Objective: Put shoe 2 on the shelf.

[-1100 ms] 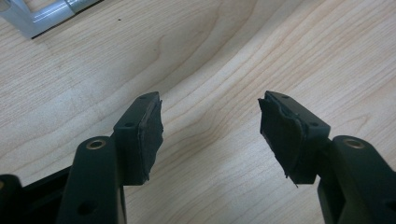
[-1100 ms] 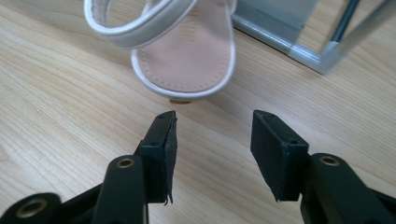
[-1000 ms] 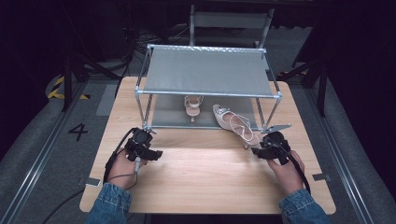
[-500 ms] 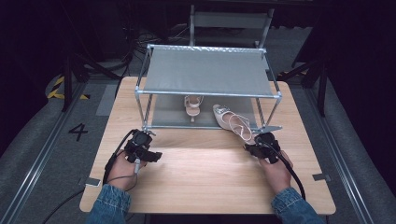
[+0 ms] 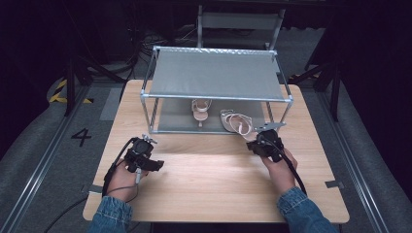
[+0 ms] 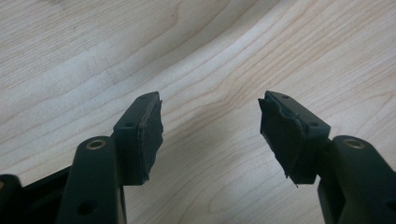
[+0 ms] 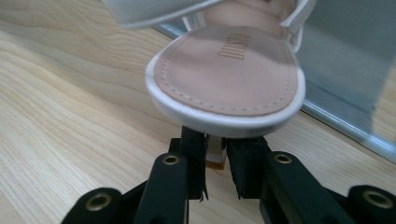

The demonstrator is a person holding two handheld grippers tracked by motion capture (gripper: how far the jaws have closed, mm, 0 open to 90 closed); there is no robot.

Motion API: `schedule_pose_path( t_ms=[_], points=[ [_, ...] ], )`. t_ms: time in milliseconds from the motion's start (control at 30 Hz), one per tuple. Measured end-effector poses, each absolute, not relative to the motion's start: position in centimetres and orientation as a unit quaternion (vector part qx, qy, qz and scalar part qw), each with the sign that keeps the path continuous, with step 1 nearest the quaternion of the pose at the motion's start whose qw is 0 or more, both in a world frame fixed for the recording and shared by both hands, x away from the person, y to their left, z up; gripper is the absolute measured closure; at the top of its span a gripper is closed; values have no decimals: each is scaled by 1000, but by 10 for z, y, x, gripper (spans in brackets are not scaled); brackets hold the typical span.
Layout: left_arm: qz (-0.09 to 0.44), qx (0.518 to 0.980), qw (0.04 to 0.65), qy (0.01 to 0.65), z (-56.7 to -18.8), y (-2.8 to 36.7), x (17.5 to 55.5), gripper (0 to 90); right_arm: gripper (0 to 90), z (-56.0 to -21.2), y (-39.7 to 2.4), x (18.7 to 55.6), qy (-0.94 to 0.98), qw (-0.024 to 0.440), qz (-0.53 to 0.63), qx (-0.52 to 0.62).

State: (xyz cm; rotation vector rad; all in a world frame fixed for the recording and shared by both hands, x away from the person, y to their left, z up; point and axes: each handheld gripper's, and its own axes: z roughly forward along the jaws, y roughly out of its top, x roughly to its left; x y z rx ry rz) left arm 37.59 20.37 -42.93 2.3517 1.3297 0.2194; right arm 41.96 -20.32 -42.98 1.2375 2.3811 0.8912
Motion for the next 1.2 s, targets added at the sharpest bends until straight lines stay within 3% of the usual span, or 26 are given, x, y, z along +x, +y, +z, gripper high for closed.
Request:
schedule_pose_path(
  t_ms=[533,1200],
  points=[
    [84,836,211,499,-431,223,358,393,771,-430,-153,466,850,149,294,412],
    [84,821,204,526,-436,242,340,392,773,-437,-128,505,853,139,293,409]
  ],
)
